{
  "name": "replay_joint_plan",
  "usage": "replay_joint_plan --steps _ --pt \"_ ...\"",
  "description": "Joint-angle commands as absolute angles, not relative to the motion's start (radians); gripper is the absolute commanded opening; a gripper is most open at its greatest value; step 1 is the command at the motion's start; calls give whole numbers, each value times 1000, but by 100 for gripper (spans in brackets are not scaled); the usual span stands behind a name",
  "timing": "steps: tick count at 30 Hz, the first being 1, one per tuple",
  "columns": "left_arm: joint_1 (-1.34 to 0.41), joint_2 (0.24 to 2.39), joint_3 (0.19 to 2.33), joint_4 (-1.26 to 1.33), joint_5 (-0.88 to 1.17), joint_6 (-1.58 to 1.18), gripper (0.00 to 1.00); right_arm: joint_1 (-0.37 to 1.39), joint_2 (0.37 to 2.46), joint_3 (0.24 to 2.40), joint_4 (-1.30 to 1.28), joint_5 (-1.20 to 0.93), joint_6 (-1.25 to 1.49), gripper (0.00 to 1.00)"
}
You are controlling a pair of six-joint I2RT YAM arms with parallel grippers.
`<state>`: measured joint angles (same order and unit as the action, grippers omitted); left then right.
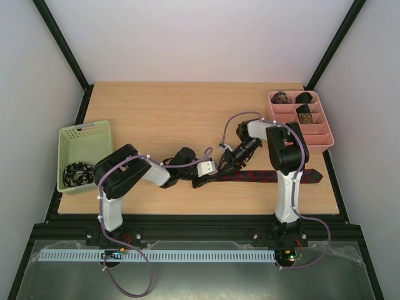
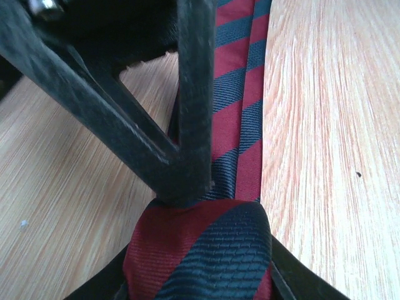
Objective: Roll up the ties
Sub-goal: Roll the tie at the center of the board.
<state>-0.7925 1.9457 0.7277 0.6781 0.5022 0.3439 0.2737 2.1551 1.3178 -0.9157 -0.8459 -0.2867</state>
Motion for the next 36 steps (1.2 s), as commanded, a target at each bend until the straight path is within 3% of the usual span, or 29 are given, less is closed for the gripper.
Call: replay_joint_plan --steps 1,4,13,21,24,27,31,36 --pt "-801 1962 720 417 364 435 24 256 2099 1366 -1070 -798 -335 36" --pt "-806 1956 727 385 351 446 24 259 2083 1370 -1110 -877 -325 41" --pt "-818 1964 755 359 342 440 24 323 2129 1346 -1007 -881 -229 39" --pt "-817 1962 749 345 353 452 24 305 2169 1302 -906 -738 -168 3" --pt "-813 1960 749 347 367 452 26 292 2179 1285 -902 -721 -178 1" --pt "-812 1958 753 362 381 463 34 284 2194 1269 -903 -716 -200 1" --pt "-790 1939 762 404 445 446 59 270 2205 1244 -884 -705 -208 1" --pt "-773 1917 751 530 544 389 71 243 2208 1224 -850 -656 -213 1"
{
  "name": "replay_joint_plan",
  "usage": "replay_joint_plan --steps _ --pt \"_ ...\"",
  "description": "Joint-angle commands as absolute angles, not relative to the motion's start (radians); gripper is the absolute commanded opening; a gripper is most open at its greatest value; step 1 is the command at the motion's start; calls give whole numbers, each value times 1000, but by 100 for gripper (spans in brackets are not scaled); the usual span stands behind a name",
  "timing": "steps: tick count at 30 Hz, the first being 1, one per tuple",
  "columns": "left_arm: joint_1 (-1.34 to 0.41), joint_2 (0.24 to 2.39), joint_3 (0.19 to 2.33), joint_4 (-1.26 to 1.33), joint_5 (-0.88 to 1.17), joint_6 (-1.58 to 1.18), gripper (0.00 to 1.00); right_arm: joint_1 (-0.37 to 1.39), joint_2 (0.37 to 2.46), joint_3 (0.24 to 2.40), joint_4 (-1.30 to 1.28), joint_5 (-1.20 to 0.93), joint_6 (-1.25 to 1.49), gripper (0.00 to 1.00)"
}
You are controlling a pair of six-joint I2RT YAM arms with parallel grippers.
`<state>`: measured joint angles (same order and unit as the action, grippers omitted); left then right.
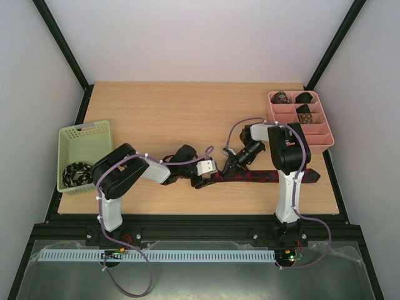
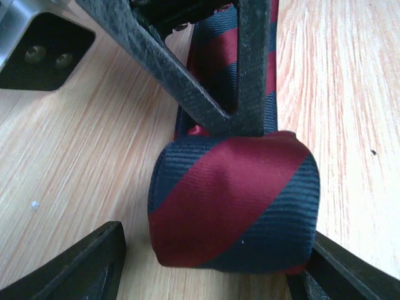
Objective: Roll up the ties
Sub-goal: Roll the tie at the center of the board.
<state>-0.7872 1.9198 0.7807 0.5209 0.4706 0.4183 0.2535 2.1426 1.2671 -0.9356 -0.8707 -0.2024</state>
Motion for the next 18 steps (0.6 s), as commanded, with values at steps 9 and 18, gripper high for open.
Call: replay_joint_plan --steps 9,18 --pt "-781 2015 817 661 647 283 74 240 2226 1233 -792 -654 -186 1" --pt "-796 2053 846 623 568 280 44 242 2202 1234 -791 -689 -176 1"
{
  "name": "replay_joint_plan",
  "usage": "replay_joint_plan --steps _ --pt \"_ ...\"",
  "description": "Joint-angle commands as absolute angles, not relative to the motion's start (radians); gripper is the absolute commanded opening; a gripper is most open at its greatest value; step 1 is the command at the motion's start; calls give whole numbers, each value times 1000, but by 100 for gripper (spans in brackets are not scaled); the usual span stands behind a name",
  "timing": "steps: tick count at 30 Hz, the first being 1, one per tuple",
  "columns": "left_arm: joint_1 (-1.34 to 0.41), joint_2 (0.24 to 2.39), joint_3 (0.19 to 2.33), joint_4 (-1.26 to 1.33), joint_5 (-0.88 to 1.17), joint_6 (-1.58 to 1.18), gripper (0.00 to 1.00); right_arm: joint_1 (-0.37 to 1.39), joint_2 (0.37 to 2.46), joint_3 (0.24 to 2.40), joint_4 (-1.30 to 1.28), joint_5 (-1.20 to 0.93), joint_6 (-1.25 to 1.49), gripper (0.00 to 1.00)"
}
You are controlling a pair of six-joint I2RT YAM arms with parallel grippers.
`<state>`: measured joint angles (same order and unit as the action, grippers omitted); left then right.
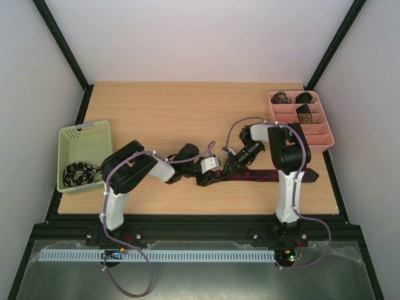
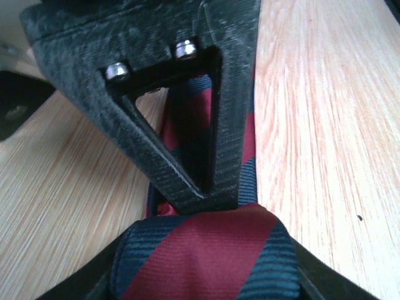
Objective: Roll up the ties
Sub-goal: Roll the tie at the center of the board.
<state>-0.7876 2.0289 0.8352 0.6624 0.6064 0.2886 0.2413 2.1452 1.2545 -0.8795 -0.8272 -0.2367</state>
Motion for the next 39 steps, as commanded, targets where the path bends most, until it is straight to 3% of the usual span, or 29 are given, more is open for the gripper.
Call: replay_joint_plan --steps 1,4,9,13,23,25,28,29,34,39 --pt "-795 2047 840 590 548 292 39 239 2186 1240 -805 -693 -187 2" --pt "-794 2010 803 489 510 365 32 229 2115 1262 -853 -713 -220 18" --pt "-793 1988 777 325 451 431 31 229 2031 1287 -957 -790 -267 45" --pt "-796 1993 784 294 427 442 32 244 2017 1296 -1006 -873 -280 51" --pt "-805 2000 807 279 415 440 34 287 2103 1313 -913 -848 -178 37" --pt "-805 2001 806 275 412 440 36 287 2117 1320 -911 -830 -175 27" --pt "-804 2000 806 273 407 433 38 286 2124 1308 -914 -791 -180 4" --pt "-805 1997 804 276 406 431 41 283 2124 1298 -913 -780 -183 2" --pt "-797 1963 816 308 432 400 63 256 2120 1240 -883 -731 -220 1" --pt "-795 1916 801 402 492 374 72 234 2121 1192 -817 -644 -242 1"
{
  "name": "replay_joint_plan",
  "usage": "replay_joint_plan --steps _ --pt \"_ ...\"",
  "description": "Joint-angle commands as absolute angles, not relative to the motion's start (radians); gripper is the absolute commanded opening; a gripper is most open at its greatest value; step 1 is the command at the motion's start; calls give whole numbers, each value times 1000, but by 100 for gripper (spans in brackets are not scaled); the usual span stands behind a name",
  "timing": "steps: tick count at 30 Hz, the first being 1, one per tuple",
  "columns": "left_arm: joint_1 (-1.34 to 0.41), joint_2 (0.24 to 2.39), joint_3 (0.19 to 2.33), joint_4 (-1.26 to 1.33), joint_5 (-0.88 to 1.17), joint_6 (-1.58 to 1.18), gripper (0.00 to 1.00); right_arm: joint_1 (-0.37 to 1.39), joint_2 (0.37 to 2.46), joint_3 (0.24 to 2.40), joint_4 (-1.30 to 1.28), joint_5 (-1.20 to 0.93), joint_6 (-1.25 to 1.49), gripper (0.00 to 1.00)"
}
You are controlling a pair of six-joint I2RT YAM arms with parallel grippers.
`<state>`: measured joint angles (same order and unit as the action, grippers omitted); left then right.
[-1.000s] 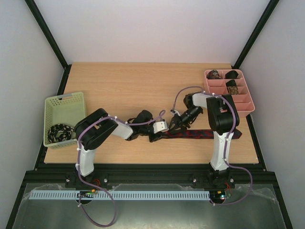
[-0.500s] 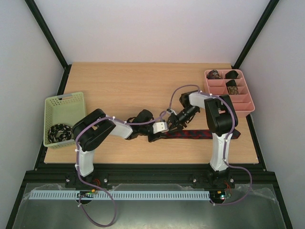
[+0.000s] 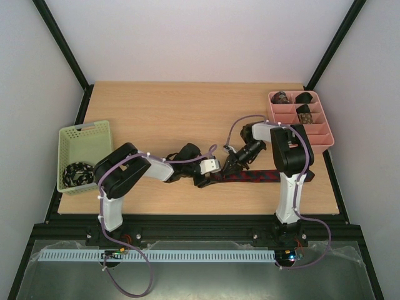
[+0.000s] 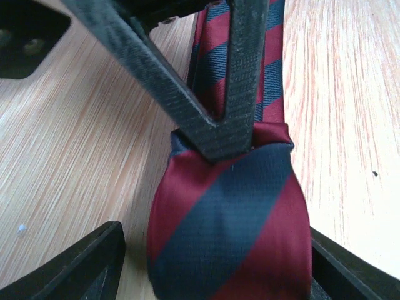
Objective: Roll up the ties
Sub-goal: Roll the tie at the center of the board.
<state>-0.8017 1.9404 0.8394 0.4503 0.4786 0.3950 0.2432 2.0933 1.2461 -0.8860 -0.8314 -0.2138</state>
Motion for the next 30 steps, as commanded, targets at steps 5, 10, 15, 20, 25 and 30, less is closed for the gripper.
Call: replay_joint_plan --steps 5,10,15,20,25,30 --pt "-797 1931 797 495 562 325 75 227 2120 1175 -772 -640 -226 1" --pt "-804 2004 856 558 614 232 75 246 2106 1130 -687 -674 -166 1" --pt "-803 2047 868 546 580 195 53 262 2107 1157 -635 -700 -117 1" --pt "-806 1985 745 522 458 331 33 258 2097 1229 -744 -736 -182 17" --pt "-816 1967 685 497 354 410 32 253 2029 1239 -916 -873 -272 45" --pt "-840 1972 693 492 323 448 33 281 1995 1229 -974 -958 -261 56"
